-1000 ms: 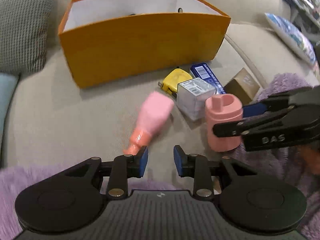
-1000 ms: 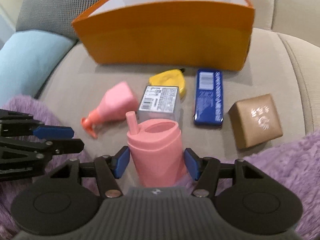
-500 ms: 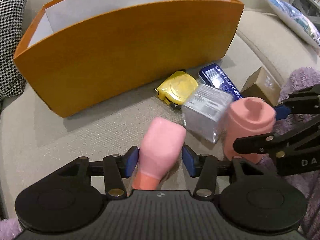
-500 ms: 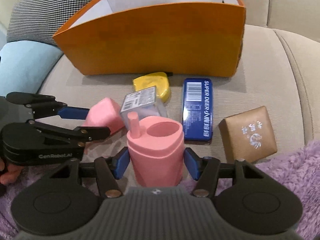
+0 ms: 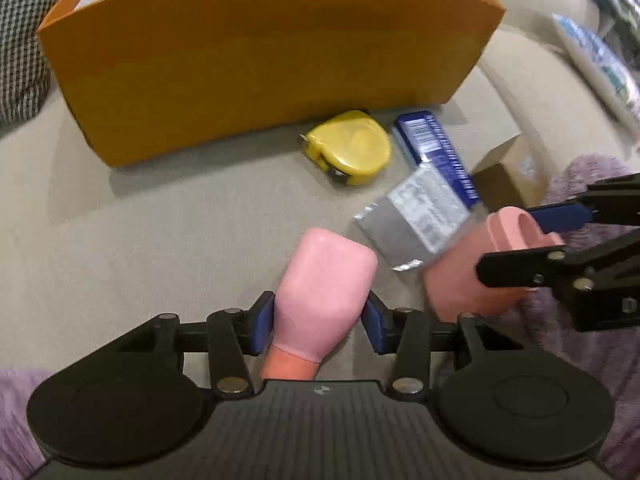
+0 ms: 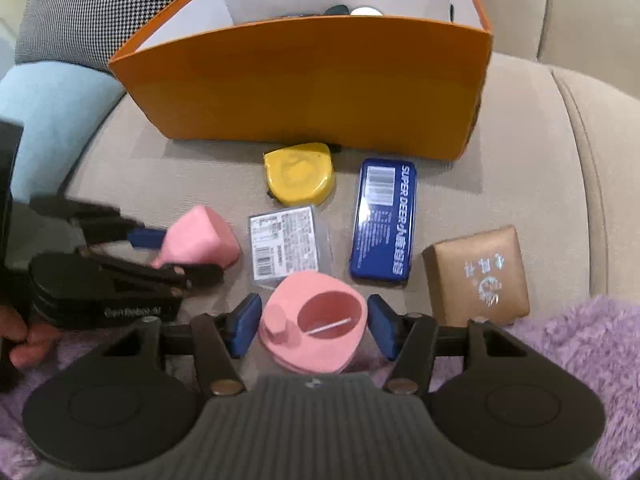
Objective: Organize rigid objects
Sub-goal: 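Grasp the pink pump bottle with the left tool while the right holds the pink cup, then carry the pink bottle and pink cup with both tools into the orange box, then release the pink cup with the right tool while the left lowers the pink bottle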
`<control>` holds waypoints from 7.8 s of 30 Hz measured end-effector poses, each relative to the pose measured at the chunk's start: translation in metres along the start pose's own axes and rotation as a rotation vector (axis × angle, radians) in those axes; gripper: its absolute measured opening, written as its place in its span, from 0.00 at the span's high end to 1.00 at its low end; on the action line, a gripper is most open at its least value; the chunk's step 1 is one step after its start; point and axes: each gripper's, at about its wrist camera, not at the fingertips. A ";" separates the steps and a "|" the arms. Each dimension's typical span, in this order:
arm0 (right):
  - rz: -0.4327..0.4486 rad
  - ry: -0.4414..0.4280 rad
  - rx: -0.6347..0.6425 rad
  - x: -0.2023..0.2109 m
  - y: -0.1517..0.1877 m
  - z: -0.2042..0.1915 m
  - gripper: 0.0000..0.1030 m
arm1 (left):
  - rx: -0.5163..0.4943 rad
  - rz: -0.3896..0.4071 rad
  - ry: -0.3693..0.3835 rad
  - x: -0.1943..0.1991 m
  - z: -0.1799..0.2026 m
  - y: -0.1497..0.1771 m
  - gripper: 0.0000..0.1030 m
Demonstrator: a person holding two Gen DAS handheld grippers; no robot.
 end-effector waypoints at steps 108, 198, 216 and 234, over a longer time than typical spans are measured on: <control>-0.074 -0.017 -0.043 0.025 -0.004 0.004 0.46 | 0.342 0.012 0.092 0.004 -0.022 0.010 0.51; 0.036 0.226 0.754 -0.054 -0.189 0.019 0.80 | 0.368 0.001 0.248 -0.054 -0.084 -0.226 0.52; 0.274 0.258 0.593 -0.031 -0.206 0.037 0.90 | 0.384 -0.051 0.300 -0.067 -0.056 -0.226 0.52; 0.452 0.328 0.148 0.007 -0.166 0.063 0.83 | 0.537 -0.150 0.257 -0.109 0.005 -0.223 0.52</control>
Point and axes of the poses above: each gripper's, at about its wrist camera, not at the fingertips, and x roughly against the way its jaws point, z to its right, y to its underside, and after that the axes turned 1 degree about z, right-handed
